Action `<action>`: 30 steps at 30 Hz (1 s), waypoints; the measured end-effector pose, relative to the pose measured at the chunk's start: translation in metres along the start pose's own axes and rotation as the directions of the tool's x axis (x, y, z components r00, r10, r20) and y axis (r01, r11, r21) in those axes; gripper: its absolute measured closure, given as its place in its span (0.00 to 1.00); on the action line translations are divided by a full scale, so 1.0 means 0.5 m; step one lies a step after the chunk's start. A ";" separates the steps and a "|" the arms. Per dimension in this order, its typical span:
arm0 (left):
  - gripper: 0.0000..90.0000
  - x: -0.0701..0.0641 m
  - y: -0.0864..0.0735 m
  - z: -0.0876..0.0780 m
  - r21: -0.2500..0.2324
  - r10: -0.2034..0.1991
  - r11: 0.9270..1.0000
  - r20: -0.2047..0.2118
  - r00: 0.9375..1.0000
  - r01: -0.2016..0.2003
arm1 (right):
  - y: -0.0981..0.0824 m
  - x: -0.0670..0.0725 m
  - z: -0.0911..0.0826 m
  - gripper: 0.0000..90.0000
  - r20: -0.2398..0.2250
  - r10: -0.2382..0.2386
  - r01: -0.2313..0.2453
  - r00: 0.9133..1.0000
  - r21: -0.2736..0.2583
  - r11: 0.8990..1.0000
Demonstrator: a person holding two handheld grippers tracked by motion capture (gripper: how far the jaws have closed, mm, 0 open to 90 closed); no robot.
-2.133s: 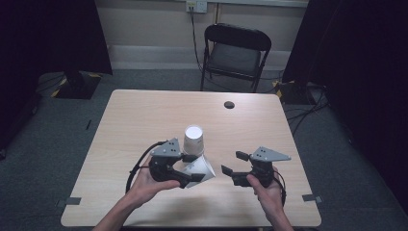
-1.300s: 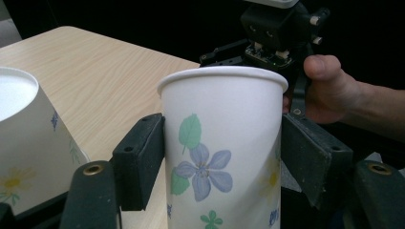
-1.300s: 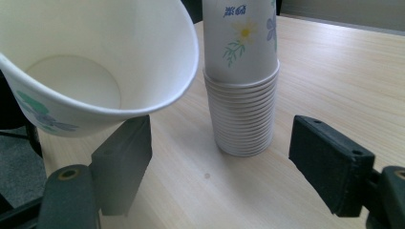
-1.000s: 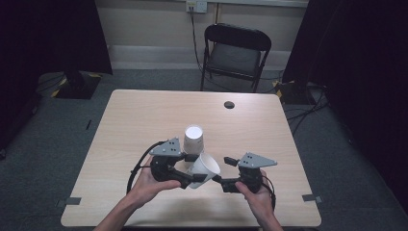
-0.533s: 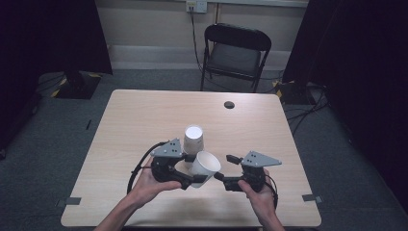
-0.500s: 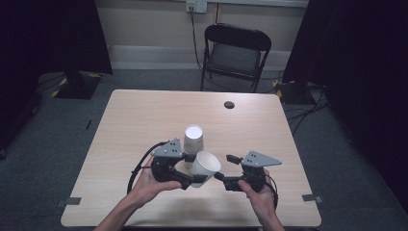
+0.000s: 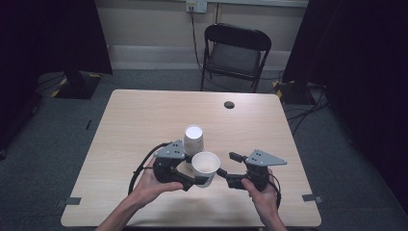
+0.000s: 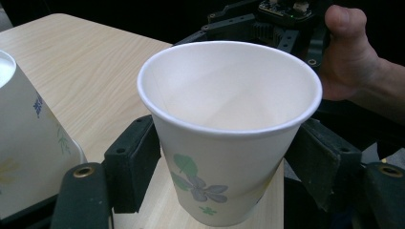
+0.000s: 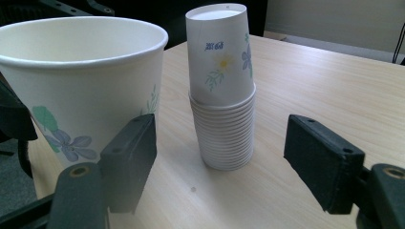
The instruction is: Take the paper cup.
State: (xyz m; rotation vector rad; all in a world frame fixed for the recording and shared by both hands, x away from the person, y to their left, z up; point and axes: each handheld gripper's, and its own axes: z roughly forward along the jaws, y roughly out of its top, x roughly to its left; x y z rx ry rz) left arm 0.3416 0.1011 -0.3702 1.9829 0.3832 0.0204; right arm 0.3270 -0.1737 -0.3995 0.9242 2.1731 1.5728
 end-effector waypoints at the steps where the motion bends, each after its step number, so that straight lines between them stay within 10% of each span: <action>1: 0.32 0.000 0.000 0.000 -0.005 -0.001 1.000 0.001 1.000 0.001 | 0.000 0.000 0.000 0.30 0.001 -0.001 0.001 1.000 0.001 1.000; 30: 0.35 0.002 -0.011 0.009 -0.019 -0.033 0.999 0.006 0.999 0.033 | -0.004 0.007 0.012 0.26 -0.008 -0.025 0.025 1.000 0.023 0.999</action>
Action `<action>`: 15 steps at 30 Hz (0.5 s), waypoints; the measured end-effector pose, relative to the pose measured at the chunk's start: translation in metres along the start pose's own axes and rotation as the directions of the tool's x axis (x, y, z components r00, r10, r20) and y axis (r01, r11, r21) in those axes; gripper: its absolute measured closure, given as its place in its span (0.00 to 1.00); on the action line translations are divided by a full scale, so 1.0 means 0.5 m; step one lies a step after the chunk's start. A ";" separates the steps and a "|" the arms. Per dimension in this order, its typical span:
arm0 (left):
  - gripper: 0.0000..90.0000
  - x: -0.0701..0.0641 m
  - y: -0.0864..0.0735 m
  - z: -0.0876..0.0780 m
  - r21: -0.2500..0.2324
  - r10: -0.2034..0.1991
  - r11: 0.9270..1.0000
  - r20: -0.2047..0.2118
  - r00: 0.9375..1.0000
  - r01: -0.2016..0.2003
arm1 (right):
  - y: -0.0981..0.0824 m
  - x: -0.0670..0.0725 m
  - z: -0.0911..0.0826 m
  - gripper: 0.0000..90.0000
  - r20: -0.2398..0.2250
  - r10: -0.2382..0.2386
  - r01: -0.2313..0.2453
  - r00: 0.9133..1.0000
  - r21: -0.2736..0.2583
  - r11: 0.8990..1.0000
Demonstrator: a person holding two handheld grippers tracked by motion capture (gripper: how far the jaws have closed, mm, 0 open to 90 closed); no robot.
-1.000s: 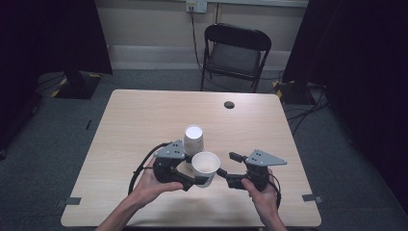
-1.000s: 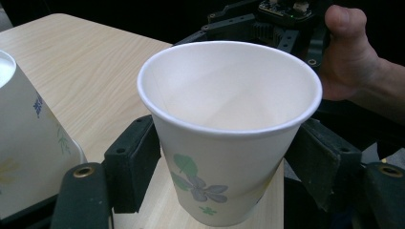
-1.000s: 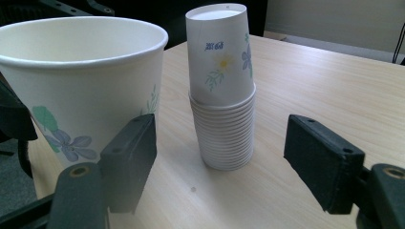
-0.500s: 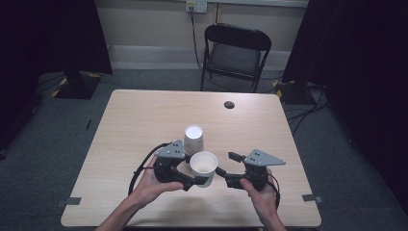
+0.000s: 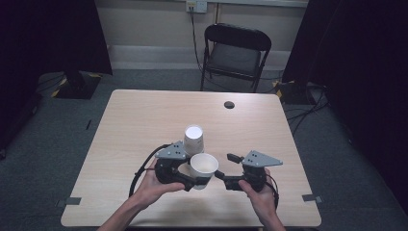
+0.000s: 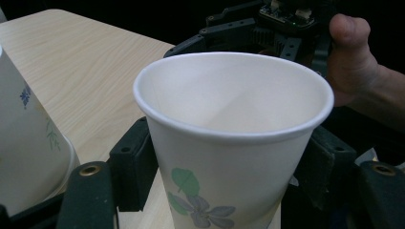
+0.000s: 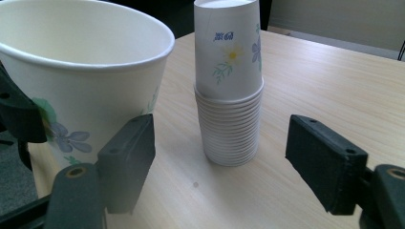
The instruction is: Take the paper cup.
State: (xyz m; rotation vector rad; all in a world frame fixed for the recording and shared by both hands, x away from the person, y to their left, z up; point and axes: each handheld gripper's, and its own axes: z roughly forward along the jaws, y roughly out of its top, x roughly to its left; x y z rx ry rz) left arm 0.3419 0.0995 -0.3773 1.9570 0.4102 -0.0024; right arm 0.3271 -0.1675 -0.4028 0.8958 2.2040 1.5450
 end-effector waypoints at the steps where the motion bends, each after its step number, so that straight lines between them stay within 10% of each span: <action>1: 0.35 0.000 0.000 -0.002 0.000 0.008 1.000 -0.003 1.000 -0.008 | 0.000 -0.001 0.000 0.24 -0.006 0.002 -0.002 1.000 -0.003 1.000; 15: 0.35 0.001 -0.011 -0.066 -0.016 0.022 1.000 -0.054 0.998 -0.023 | -0.022 -0.034 -0.004 0.22 0.026 0.037 -0.038 0.999 0.014 0.999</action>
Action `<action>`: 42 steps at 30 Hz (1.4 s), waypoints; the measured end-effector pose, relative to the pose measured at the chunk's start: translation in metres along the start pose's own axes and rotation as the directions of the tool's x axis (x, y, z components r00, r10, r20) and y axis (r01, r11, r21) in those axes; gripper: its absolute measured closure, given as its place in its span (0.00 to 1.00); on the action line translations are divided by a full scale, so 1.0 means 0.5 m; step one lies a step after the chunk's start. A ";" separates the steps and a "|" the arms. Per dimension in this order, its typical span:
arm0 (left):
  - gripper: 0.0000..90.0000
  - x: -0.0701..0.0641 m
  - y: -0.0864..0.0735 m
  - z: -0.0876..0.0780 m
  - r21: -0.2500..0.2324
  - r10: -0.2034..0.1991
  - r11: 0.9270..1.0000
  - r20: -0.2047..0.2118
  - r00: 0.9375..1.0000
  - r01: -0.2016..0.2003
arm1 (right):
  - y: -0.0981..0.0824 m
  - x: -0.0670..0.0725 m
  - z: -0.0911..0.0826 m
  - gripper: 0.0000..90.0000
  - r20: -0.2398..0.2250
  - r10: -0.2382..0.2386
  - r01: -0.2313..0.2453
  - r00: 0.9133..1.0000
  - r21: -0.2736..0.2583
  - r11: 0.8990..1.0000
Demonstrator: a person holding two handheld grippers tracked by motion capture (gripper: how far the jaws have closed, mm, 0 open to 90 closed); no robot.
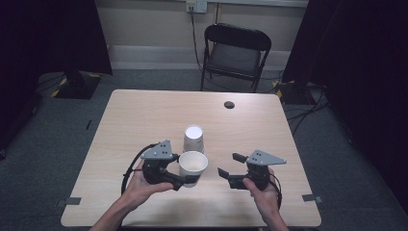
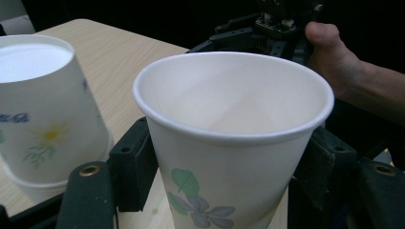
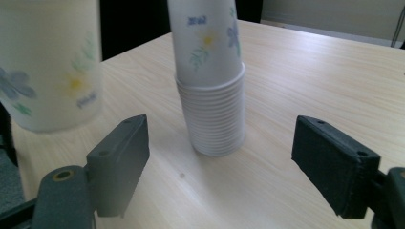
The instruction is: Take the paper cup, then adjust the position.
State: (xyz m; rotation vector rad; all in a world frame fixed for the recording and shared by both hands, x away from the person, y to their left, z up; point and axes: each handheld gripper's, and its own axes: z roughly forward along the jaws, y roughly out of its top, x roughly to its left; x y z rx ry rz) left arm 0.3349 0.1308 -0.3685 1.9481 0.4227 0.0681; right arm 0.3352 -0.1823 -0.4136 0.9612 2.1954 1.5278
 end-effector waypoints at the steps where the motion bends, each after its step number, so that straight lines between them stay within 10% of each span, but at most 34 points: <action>1: 0.35 0.002 -0.002 -0.007 0.001 0.004 1.000 -0.009 1.000 -0.004 | -0.002 -0.003 -0.001 0.22 0.004 0.004 -0.004 1.000 0.002 1.000; 12: 0.35 0.032 -0.027 -0.084 -0.038 -0.043 0.999 -0.098 0.994 0.039 | -0.032 -0.052 -0.006 0.21 0.073 0.023 -0.027 0.997 0.055 0.998; 30: 0.35 0.105 -0.061 -0.149 -0.056 -0.090 0.995 -0.265 0.960 0.078 | -0.084 -0.128 -0.021 0.19 0.163 0.034 -0.059 0.986 0.153 0.986; 42: 0.35 0.149 -0.082 -0.172 -0.089 -0.139 0.989 -0.308 0.941 0.117 | -0.145 -0.191 -0.038 0.18 0.266 0.049 -0.115 0.963 0.238 0.964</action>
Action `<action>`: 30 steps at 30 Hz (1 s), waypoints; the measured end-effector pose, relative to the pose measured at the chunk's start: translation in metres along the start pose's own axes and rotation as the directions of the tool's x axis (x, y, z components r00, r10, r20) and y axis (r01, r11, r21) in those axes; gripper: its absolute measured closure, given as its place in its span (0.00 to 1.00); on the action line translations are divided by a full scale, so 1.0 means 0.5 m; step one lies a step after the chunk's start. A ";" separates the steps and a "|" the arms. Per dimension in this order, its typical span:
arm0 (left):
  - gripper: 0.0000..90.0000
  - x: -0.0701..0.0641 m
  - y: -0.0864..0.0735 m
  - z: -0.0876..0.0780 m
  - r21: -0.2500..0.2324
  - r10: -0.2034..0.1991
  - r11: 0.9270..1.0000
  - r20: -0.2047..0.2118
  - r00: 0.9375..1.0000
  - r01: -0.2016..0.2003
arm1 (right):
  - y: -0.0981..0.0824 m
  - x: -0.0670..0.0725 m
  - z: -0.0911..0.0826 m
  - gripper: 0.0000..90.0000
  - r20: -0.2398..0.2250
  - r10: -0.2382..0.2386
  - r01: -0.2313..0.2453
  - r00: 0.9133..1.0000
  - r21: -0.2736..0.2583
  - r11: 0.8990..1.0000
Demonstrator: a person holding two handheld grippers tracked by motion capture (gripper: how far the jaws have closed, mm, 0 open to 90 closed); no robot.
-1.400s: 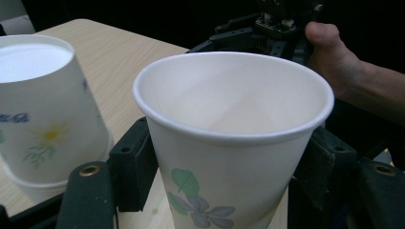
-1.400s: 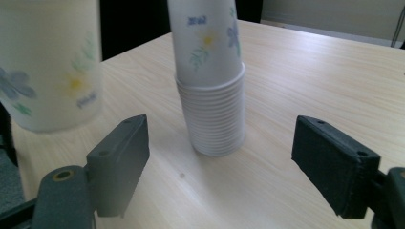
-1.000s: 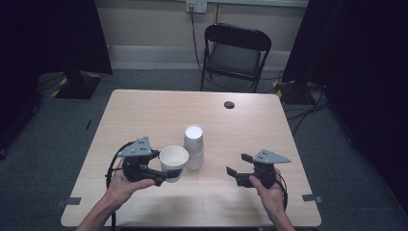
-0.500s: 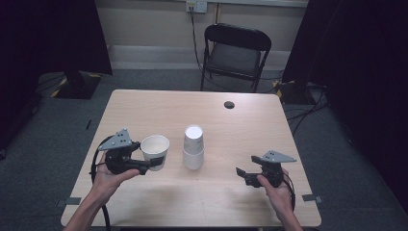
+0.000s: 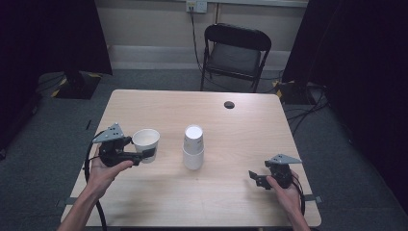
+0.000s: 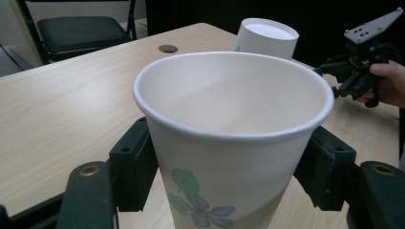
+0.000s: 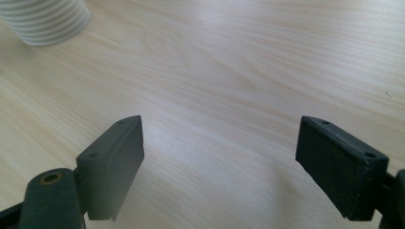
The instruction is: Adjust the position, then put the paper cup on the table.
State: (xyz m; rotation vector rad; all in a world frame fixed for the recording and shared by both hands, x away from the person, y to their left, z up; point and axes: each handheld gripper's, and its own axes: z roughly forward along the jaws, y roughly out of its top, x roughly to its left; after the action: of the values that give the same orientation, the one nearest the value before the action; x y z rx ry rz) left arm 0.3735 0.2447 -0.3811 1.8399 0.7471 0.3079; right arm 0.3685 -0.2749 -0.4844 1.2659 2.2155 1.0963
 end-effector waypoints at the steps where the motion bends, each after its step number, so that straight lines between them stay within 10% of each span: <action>1: 0.35 0.002 0.000 0.000 -0.002 0.000 1.000 -0.001 1.000 0.000 | -0.003 -0.003 0.002 0.18 0.005 0.002 -0.002 1.000 0.009 1.000; 30: 0.34 0.124 -0.070 0.017 0.035 -0.084 0.995 -0.158 0.984 0.090 | -0.014 0.002 0.031 0.15 0.047 -0.047 0.044 0.998 0.062 0.997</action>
State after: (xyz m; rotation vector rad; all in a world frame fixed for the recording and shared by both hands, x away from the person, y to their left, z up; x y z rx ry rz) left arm 0.4135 0.2848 -0.4245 1.8313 0.9460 0.3853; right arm 0.3738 -0.2692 -0.4992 1.2460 2.2461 0.9785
